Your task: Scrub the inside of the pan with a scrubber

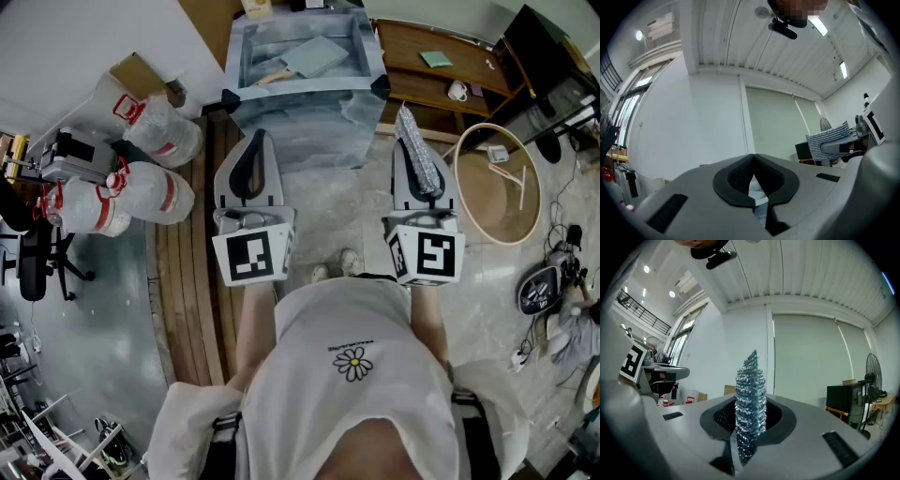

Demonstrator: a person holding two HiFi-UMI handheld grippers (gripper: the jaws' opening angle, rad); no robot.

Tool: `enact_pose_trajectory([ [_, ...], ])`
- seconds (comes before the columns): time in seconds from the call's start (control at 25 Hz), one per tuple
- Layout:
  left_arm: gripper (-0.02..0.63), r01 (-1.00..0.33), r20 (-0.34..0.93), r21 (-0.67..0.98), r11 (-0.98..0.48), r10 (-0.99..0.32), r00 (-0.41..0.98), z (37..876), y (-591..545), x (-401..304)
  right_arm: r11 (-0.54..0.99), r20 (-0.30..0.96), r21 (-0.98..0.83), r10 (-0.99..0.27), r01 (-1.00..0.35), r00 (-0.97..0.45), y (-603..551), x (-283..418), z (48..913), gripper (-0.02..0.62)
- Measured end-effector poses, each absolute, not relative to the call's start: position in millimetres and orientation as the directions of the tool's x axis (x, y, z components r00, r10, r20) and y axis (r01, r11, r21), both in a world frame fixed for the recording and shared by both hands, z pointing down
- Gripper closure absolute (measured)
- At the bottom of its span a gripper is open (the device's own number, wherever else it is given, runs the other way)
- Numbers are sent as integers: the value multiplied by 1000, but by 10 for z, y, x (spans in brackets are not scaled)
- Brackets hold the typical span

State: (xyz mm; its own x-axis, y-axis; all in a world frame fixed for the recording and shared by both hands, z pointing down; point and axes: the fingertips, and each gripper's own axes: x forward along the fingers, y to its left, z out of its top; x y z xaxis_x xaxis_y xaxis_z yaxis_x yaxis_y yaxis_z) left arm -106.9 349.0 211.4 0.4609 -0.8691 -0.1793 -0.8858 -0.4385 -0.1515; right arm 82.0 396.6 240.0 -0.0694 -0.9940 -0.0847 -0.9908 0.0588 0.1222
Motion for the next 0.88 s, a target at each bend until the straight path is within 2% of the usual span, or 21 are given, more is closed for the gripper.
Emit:
enact_pose_trajectory([
  [0.88,592,-909,-166,-165,-384,-897,409,2268,3386,-818,115,-73,73,-990,-991,-120,3744,1207,2588,532],
])
